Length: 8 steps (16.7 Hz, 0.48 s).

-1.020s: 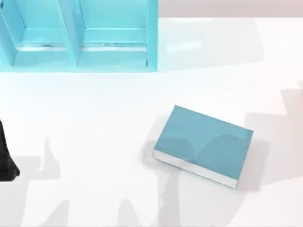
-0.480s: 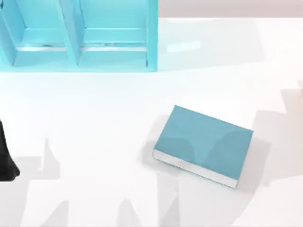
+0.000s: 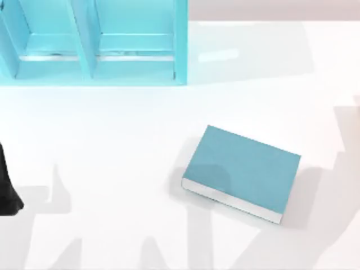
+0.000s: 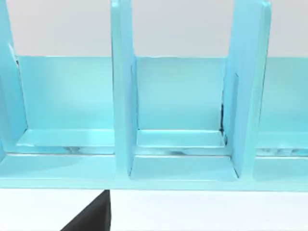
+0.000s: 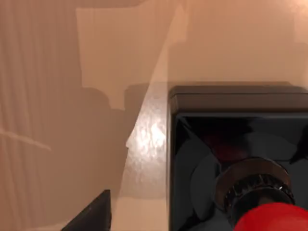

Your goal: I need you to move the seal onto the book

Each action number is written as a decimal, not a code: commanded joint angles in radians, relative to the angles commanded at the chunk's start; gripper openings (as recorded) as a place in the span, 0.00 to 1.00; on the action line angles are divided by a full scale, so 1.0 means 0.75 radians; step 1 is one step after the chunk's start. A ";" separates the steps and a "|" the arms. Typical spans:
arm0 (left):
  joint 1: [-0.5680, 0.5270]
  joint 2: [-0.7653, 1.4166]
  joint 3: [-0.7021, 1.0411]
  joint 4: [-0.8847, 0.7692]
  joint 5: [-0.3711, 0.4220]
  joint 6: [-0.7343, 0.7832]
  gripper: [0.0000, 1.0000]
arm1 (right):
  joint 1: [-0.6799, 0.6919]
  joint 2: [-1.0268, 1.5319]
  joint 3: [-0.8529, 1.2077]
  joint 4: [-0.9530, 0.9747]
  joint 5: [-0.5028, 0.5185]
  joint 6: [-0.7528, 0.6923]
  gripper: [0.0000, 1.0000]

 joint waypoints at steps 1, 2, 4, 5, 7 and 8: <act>0.000 0.000 0.000 0.000 0.000 0.000 1.00 | 0.000 0.003 -0.011 0.012 0.000 0.000 1.00; 0.000 0.000 0.000 0.000 0.000 0.000 1.00 | 0.000 0.003 -0.012 0.013 0.000 0.000 1.00; 0.000 0.000 0.000 0.000 0.000 0.000 1.00 | 0.000 0.003 -0.012 0.013 0.000 0.000 1.00; 0.000 0.000 0.000 0.000 0.000 0.000 1.00 | 0.000 0.003 -0.012 0.013 0.000 0.000 0.92; 0.000 0.000 0.000 0.000 0.000 0.000 1.00 | 0.000 0.003 -0.012 0.013 0.000 0.000 0.77; 0.000 0.000 0.000 0.000 0.000 0.000 1.00 | 0.000 0.003 -0.012 0.013 0.000 0.000 0.70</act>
